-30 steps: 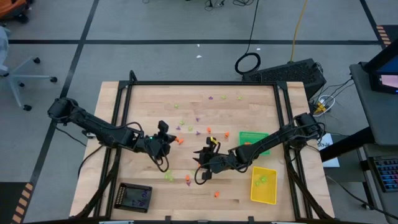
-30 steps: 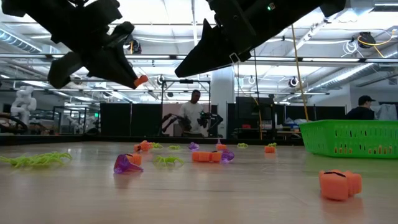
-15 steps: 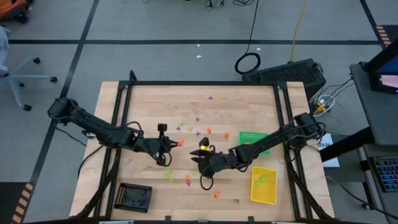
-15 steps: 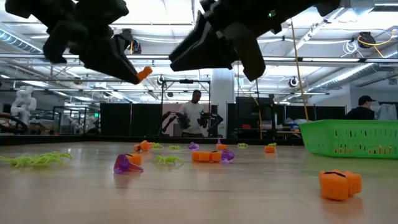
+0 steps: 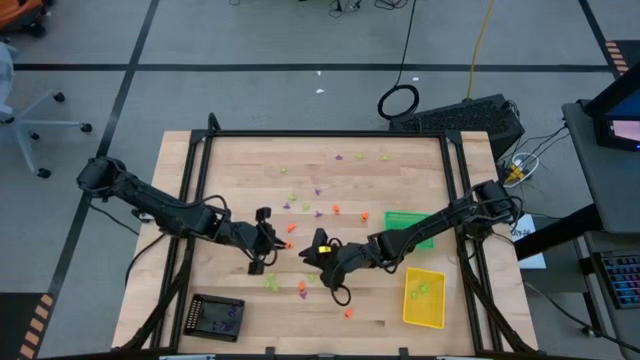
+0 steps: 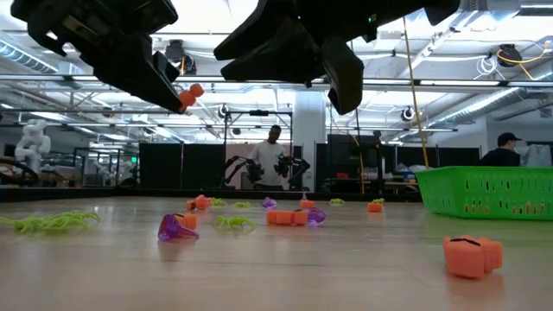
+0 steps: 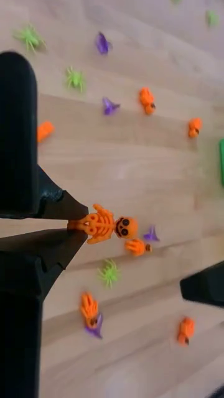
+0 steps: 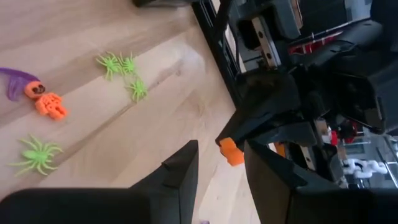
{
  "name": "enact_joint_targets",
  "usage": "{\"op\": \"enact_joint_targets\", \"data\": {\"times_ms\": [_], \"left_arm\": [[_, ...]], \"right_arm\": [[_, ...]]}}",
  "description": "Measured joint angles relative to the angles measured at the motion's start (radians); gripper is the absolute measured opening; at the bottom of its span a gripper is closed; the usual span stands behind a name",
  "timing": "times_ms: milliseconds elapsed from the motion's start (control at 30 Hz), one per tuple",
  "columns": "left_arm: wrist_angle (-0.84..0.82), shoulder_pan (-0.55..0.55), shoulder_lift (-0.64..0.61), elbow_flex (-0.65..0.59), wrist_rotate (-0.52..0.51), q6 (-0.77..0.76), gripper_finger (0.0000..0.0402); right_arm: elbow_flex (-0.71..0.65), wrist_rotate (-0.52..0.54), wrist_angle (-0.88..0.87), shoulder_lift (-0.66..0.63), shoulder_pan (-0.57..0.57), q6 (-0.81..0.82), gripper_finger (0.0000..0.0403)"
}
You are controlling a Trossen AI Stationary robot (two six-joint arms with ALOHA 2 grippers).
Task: Sort Halloween decoration
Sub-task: Put the orange skeleton toy into the green bin
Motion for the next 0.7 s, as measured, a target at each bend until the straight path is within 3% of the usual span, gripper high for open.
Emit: {"op": "enact_joint_targets", "data": {"times_ms": [433, 700], "left_arm": [[0.006, 0.000, 0.000, 0.000, 0.024, 0.001, 0.0015], [-0.018, 0.000, 0.000, 0.000, 0.052, 0.002, 0.0015]], "right_arm": [[0.014, -0.072, 0.075, 0.055, -0.032, -0.077, 0.0119], [0.065, -0.016, 0.083, 0.101, -0.041, -0.138, 0.0119]]}}
